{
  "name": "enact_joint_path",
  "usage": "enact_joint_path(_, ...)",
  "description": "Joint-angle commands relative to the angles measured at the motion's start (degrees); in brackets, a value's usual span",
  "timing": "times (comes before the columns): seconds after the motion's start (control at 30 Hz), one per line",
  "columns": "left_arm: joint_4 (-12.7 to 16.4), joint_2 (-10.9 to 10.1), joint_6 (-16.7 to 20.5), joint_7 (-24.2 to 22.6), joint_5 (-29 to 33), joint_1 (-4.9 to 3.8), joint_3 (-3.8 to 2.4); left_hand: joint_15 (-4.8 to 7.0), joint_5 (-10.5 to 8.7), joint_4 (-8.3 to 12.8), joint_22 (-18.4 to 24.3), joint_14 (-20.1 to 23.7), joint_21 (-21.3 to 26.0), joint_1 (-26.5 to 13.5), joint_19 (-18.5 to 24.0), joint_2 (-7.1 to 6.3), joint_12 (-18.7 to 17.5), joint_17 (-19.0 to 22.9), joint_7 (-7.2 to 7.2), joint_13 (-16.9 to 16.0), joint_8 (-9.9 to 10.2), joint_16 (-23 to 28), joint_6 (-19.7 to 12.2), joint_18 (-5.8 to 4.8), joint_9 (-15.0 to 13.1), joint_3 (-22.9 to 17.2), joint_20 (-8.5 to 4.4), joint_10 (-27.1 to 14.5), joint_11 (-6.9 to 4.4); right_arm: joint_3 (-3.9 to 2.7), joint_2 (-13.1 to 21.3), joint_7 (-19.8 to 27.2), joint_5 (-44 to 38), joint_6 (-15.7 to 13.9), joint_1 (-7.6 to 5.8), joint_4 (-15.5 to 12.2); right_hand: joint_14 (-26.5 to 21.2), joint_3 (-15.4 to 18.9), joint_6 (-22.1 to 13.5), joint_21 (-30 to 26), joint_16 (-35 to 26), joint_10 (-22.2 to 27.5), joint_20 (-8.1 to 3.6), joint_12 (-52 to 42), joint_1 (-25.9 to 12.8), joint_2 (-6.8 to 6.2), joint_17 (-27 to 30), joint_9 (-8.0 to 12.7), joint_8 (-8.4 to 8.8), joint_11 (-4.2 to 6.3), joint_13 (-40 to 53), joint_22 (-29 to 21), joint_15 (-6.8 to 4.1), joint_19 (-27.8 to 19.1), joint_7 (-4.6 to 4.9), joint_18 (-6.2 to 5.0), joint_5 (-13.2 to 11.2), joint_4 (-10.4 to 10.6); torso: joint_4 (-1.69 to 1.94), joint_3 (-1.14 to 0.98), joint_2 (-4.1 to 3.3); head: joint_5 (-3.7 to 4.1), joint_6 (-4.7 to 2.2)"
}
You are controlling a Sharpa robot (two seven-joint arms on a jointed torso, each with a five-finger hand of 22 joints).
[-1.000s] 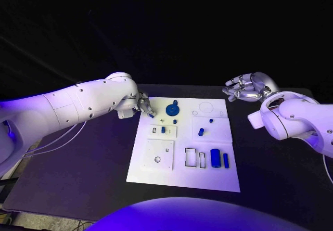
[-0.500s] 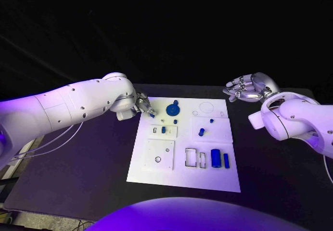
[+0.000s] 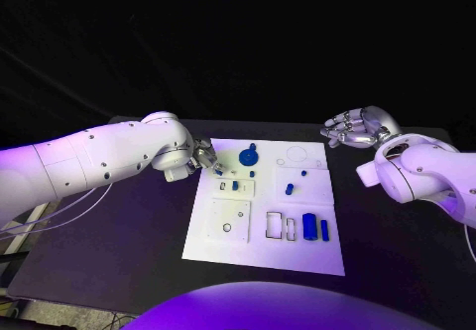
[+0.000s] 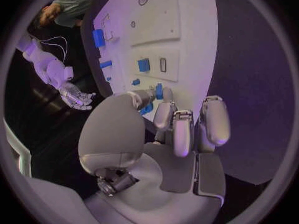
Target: Assemble the parts on the task board
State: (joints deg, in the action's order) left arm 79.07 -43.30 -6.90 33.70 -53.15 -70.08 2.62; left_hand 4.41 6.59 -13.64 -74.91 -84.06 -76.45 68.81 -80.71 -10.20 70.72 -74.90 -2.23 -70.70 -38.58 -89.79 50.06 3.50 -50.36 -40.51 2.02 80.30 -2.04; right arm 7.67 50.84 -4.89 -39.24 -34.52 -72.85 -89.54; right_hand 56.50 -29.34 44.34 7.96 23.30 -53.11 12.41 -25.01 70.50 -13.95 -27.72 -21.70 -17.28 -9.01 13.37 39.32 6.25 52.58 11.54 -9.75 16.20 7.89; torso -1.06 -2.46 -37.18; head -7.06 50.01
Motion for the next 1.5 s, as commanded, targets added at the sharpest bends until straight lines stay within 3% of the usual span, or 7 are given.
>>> enact_joint_path(0.03, 1.9, -0.7, 3.1, -0.4, -4.1, 0.57, -0.03, 0.47, -0.56, 5.8, -8.1, -5.9, 0.1, -0.3, -0.3, 0.28, 0.2, -15.1, 0.64, -0.1, -1.0, -0.2, 0.5, -0.01, -8.9, -6.4, -0.29, 0.4, -0.11, 0.0, 0.0, 0.5, -0.8, 0.5, 0.12, 0.0, -0.2, 0.0, -0.4, -0.3, -0.4, 0.2, 0.43, 0.3, -0.8, 0.1, 0.1, 0.1, -0.34, -0.22, -0.2, -0.2, 0.32, 0.1, 1.19, -0.57, 0.2, -0.4, -0.02, 0.1, -0.04, -0.1, -0.01)
enact_joint_path(0.2, 4.1, -1.6, 4.1, -0.1, -6.5, 1.54, -0.02, 0.51, -0.8, 6.0, -8.1, -5.9, 0.0, -0.6, -0.4, 0.23, 0.5, -15.1, 0.68, -0.4, -1.3, -0.2, 0.7, -0.02, -9.1, -6.8, -0.33, 0.6, -0.16, 0.0, 0.0, 0.5, -1.1, 0.7, 0.26, 0.0, -0.3, 0.0, -0.5, -0.4, -0.5, 0.3, 0.47, 0.3, -0.8, 0.13, 0.1, 0.1, -0.34, -0.27, -0.3, -0.4, 0.36, 0.0, 1.22, -0.57, 0.2, -0.5, -0.03, 0.15, -0.04, -0.19, -0.01)
enact_joint_path(0.37, 5.4, -1.9, 4.5, 0.2, -7.8, 2.34, -0.02, 0.69, -2.16, 6.3, -8.3, -5.9, 0.0, -1.8, -0.5, 0.04, 1.2, -15.1, 0.9, -0.9, -2.2, -0.2, 1.0, -0.05, -9.7, -7.9, -0.5, 1.0, -0.36, 0.0, 0.0, 0.5, -1.1, 1.1, 0.39, 0.1, -0.4, 0.1, -0.5, -0.6, -0.7, 0.3, 0.53, 0.4, -0.9, 0.11, 0.2, 0.2, -0.33, -0.32, -0.5, -0.6, 0.42, 0.0, 1.27, -0.57, 0.2, -0.5, -0.11, 0.12, -0.11, -0.29, -0.01)
enact_joint_path(0.6, 6.6, -2.1, 4.6, 0.7, -8.3, 3.16, -0.02, 0.78, -2.5, 6.5, -8.3, -5.9, -0.1, -2.4, -0.6, -0.15, 1.7, -15.1, 1.06, -1.3, -2.8, -0.2, 1.3, -0.06, -10.0, -8.2, -0.57, 1.2, -0.48, 0.0, -0.1, 0.4, -1.1, 1.2, 0.52, 0.1, -0.4, 0.1, -0.6, -0.6, -0.8, 0.4, 0.54, 0.4, -0.9, 0.11, 0.2, 0.2, -0.33, -0.33, -0.5, -0.7, 0.44, 0.0, 1.28, -0.57, 0.2, -0.5, -0.16, 0.02, -0.21, -0.11, -0.01)
enact_joint_path(1.5, 7.6, -2.1, 2.3, 2.5, -10.6, 3.67, -0.02, 0.89, -2.66, 6.6, -8.4, -5.9, -0.1, -3.1, -0.7, -0.43, 1.8, -15.1, 1.25, -1.3, -3.6, -0.2, 1.8, -0.08, -10.4, -8.5, -0.68, 1.4, -0.6, 0.01, -0.1, 0.3, -1.0, 1.3, 0.79, 0.3, -0.5, 0.2, -0.6, -0.8, -1.0, 0.4, 0.6, 0.4, -1.0, 0.14, 0.3, 0.2, -0.34, -0.37, -0.7, -0.9, 0.5, -0.1, 1.32, -0.56, 0.2, -0.6, -0.18, 0.01, -0.17, -0.31, -0.01)
